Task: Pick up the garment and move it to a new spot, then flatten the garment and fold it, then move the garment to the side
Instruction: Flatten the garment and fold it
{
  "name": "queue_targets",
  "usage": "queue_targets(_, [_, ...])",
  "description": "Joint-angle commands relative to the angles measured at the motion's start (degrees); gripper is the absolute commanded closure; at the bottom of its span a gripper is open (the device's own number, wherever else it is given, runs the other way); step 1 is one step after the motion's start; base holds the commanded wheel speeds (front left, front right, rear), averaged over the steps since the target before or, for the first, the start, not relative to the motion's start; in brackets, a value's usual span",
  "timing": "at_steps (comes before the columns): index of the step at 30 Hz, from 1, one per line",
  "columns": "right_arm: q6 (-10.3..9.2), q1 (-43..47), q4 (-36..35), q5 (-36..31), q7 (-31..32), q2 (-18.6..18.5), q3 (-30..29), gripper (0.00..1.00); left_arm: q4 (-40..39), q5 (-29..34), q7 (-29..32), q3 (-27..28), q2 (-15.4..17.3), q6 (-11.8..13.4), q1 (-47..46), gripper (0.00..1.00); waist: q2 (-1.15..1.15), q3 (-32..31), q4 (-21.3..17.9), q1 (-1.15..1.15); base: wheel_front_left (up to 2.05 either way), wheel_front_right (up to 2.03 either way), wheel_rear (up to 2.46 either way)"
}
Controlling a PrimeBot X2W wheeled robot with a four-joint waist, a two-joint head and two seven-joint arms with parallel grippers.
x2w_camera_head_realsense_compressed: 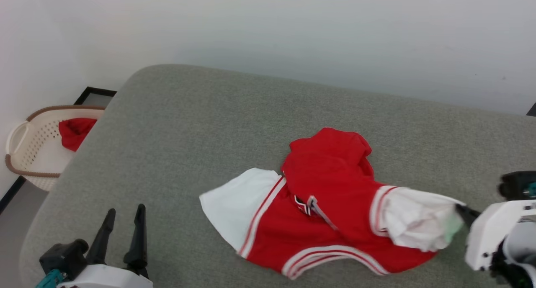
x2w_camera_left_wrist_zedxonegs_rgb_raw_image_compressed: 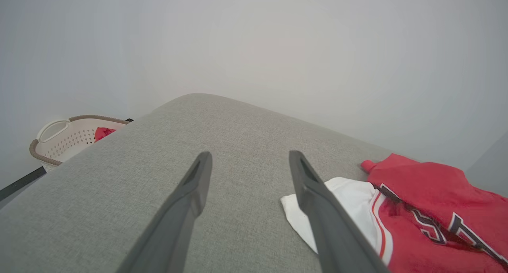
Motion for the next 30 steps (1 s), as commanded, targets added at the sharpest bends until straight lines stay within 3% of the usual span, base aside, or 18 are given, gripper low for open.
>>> queue_targets(1, [0.00, -0.96, 0.82, -0.46, -0.23, -0.34, -1.05, 1.00, 0.12, 0.28, -0.01, 0.05, -0.17, -0.31, 0.28, 0.00, 0.00, -0.01, -0.12, 0.00, 0.00, 0.00, 0.00])
queue_targets(9, [0.00, -3.07, 9.77, -3.21, -3.60, -2.25, -8.27, 1.00, 1.24, 0.62, -0.01, -0.80, -0.25, -1.06, -0.88, 0.00, 0.00, 0.27, -0.21, 0.00, 0.00, 0.00, 0.00])
queue_targets(22, [-0.01, -7.41, 29.11, -9.91, -9.82, -2.22, -18.95, 1.00, 2.64, 0.65, -0.01, -1.83, 0.08, -1.79, -2.03, 0.00, 0.00, 0.83, -0.80, 0.00, 0.00, 0.00, 0.00])
queue_targets(24, [-0.01, -8.56, 30.96, -10.48, -10.71, -2.63, -18.53, 0.54, 2.67, 0.65, -0.01, -1.75, 0.17, -1.91, -2.00, 0.00, 0.00, 0.85, -1.25, 0.00, 0.00, 0.00, 0.00])
queue_targets(25, [-0.01, -9.31, 31.58, -10.54, -11.22, -2.74, -18.07, 0.05, 2.66, 0.61, -0.01, -1.58, 0.23, -1.95, -1.90, 0.00, 0.00, 0.84, -1.59, 0.00, 0.00, 0.00, 0.00])
queue_targets(26, [-0.01, -9.88, 31.98, -10.47, -11.69, -2.88, -17.45, 0.00, 2.58, 0.57, -0.01, -1.48, 0.26, -1.99, -1.74, 0.00, 0.00, 0.79, -1.94, 0.00, 0.00, 0.00, 0.00])
queue_targets(30, [-0.01, -11.24, 31.39, -9.32, -12.29, -3.37, -13.87, 0.00, 2.20, 0.53, 0.00, -0.97, 0.37, -1.97, -0.99, 0.00, 0.00, 0.48, -3.45, 0.00, 0.00, 0.00, 0.00])
